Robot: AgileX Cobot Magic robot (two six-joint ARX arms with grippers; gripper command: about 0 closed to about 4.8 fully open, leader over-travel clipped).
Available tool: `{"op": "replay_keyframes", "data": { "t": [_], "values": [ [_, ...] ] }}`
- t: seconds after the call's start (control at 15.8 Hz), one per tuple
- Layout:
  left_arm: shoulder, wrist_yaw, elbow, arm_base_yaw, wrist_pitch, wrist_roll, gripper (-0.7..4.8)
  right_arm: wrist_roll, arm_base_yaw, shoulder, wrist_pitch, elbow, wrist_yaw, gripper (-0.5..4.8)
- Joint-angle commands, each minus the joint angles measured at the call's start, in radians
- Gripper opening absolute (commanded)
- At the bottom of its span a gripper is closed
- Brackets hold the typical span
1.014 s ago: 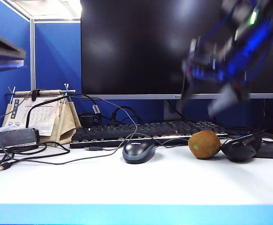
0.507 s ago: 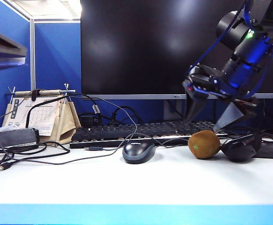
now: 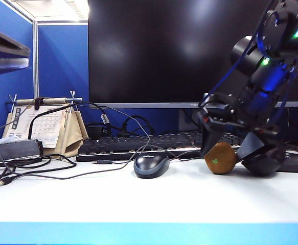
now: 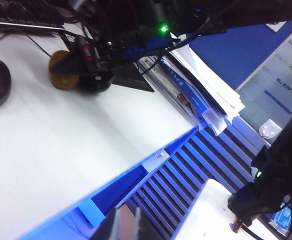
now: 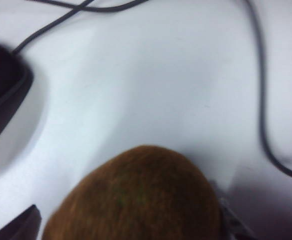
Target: Pick up the kiwi and place it near the upside-down mouse.
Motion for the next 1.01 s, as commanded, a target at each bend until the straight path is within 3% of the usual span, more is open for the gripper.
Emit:
{"op": "replay_keyframes", "data": {
  "t": [0.06, 0.82, 1.01],
  "values": [
    [0.001, 0.009, 0.006, 0.0, 0.008, 0.0, 0.54, 0.009, 0.002, 0.013, -0.02, -0.001, -0.009, 4.79],
    [0.001, 0.043, 0.006, 0.0, 0.008, -0.001, 0.54, 0.032, 0.003, 0.013, -0.028, -0.001, -0.017, 4.76],
    [0.001, 0.043, 0.006, 0.0, 0.008, -0.001, 0.54, 0.032, 0.003, 0.013, -0.014, -0.001, -0.04, 2.47]
  ]
}}
